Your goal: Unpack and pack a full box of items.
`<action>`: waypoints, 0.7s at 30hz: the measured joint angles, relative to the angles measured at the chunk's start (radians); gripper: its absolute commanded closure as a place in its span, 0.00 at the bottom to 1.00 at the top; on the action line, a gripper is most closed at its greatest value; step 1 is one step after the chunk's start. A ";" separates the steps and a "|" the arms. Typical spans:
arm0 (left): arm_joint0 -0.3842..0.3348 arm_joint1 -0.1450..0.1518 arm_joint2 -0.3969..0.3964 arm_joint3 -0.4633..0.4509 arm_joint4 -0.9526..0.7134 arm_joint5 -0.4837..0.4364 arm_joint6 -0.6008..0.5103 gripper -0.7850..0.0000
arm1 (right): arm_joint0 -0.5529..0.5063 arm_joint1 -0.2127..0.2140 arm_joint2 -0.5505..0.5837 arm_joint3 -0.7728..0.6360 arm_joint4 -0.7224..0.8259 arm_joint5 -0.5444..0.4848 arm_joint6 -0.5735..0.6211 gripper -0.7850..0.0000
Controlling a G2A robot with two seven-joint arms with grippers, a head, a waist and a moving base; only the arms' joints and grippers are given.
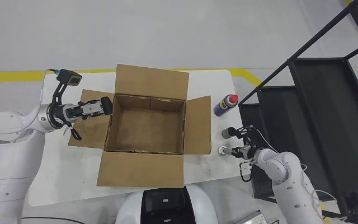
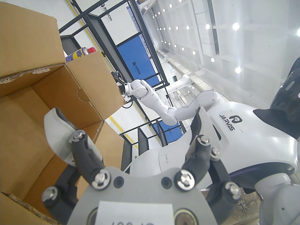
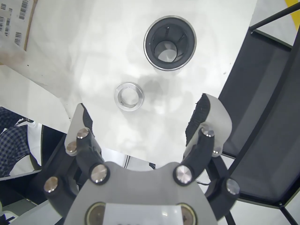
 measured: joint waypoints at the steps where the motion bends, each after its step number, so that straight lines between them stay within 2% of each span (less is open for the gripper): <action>1: 0.000 0.000 0.000 0.000 0.000 0.000 0.000 0.00 | 0.007 0.001 -0.007 0.010 0.010 -0.014 0.005 0.08; 2: 0.000 0.000 0.000 0.000 0.000 0.000 0.000 0.00 | 0.014 0.002 -0.012 0.020 0.015 -0.024 0.011 0.11; 4: 0.000 0.000 0.000 0.000 0.000 0.000 0.000 0.00 | 0.033 0.004 -0.024 0.043 0.026 -0.038 0.019 0.32; 5: 0.000 0.000 0.000 0.000 0.000 0.000 0.000 0.00 | 0.041 0.004 -0.028 0.051 0.030 -0.041 0.021 0.36; 6: 0.000 0.000 0.000 0.000 0.000 0.000 0.000 0.00 | 0.047 0.005 -0.033 0.059 0.033 -0.041 0.022 0.44; 7: 0.000 0.000 0.000 0.000 0.000 0.000 0.000 0.00 | 0.055 0.006 -0.041 0.069 0.035 -0.042 0.025 0.47; 12: 0.000 0.000 0.000 0.000 0.000 0.000 0.000 0.00 | 0.082 0.009 -0.071 0.116 0.022 -0.035 0.040 0.45; 21: 0.000 0.000 0.000 0.000 0.000 0.000 0.000 0.00 | 0.123 0.013 -0.113 0.199 0.017 -0.032 0.026 0.53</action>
